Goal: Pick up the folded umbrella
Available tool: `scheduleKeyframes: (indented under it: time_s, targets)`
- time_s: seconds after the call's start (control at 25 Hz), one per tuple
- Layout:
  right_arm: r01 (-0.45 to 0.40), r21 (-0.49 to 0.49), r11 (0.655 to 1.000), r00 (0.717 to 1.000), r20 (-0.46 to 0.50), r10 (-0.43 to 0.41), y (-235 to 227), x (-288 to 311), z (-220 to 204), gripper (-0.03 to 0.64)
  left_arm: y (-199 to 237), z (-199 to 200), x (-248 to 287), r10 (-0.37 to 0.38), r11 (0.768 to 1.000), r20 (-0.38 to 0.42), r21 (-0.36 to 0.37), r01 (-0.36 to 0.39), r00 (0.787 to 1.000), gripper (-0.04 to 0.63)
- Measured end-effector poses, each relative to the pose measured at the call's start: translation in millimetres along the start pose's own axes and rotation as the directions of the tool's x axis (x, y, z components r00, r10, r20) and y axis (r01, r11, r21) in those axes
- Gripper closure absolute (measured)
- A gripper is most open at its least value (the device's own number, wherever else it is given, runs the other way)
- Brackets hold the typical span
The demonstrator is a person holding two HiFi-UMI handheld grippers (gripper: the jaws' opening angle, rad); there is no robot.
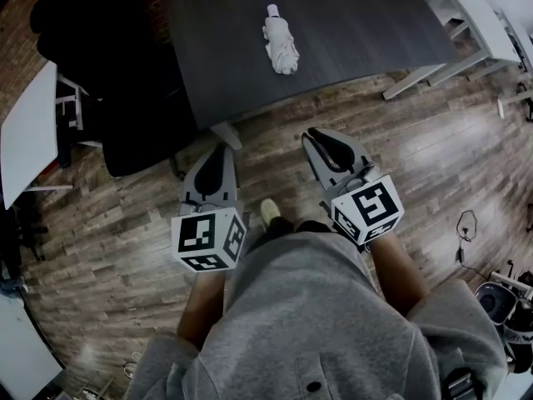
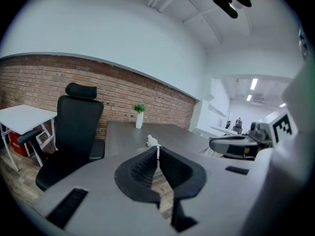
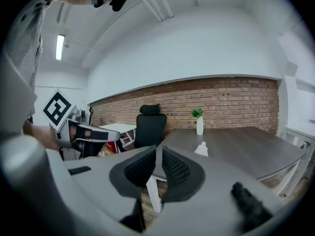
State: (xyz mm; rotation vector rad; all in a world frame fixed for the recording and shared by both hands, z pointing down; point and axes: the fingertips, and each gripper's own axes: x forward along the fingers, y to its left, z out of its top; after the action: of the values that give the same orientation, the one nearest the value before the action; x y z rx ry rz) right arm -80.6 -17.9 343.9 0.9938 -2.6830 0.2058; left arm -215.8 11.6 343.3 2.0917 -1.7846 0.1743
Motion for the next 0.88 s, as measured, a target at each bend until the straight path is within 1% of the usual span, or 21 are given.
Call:
scheduleKeyframes:
  time_s: [0.36,0.68,0.88]
  targets:
    - [-0.001,-0.017,1.000,1.000,-0.015,0.001,11.5,19.4,3.3,0.572,20.2,-2.3,4.0,-0.009,1.000,-0.008,-0.015,0.009,1.000,0.571]
    - [0.027,-0.055,0.998,1.000,-0.014,-0.028,7.5,10.0,11.9,0.572,14.7,3.6,0.8,-0.032,0.999,0.013,-0.017,0.033,0.999,0.572]
    - [0.038,-0.064,0.997,0.999,-0.010,-0.039,3.4,6.1,12.9,0.572,13.0,5.8,-3.3,-0.031,0.999,0.028,-0.014,0.032,0.999,0.571]
